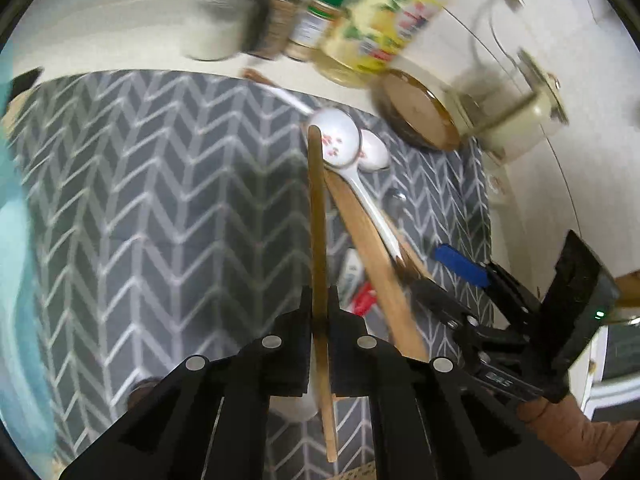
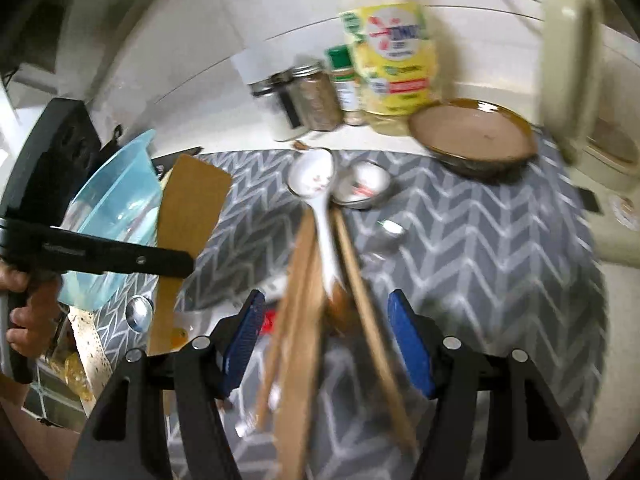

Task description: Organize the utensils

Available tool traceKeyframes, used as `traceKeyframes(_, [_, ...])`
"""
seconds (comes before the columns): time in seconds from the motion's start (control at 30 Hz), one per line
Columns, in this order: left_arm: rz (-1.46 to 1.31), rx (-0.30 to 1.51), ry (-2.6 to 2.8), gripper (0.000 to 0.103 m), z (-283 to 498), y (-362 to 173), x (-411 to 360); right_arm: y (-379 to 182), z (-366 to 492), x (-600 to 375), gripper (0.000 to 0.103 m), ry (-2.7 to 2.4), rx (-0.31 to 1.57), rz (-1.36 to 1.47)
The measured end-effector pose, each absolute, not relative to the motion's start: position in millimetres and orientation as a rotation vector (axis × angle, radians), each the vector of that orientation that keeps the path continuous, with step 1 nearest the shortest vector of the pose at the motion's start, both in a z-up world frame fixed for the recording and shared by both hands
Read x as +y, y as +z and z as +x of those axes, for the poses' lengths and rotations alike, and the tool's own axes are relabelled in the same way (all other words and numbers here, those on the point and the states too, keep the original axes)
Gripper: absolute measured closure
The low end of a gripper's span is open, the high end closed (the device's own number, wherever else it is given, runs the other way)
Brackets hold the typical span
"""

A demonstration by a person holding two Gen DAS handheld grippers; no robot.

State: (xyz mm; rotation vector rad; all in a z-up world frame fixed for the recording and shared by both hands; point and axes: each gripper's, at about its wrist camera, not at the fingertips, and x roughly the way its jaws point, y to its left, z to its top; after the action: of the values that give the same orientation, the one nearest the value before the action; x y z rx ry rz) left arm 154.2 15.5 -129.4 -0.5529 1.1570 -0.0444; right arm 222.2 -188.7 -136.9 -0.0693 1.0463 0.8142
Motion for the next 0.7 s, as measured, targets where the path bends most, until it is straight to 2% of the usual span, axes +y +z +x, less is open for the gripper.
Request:
traceKeyframes(0.07, [-0.555,1.145,-0.023,0.096,143.8,-123.4,25.2,-142.1,222.8,-171.5,0.048,0.867,1.037,-0.083])
traceKeyframes(0.13, [-0.562,1.138,-0.014,0.096,141.0,-120.4,28.4,-147.1,224.7,-159.7,0.062,0.859,1.018,-0.127])
traceKeyframes(0.2, [-0.572,1.125,-0.009,0.096,133.3,-113.4,32.1,-150.3,233.0,-159.8,0.068,0.814,1.017,-0.120])
traceKeyframes(0.7, [-0.582,1.106,-0.008,0.096,121.4,-93.0,38.2,-153.5,308.9,-106.5,0.069,0.960,1.006,-0.066])
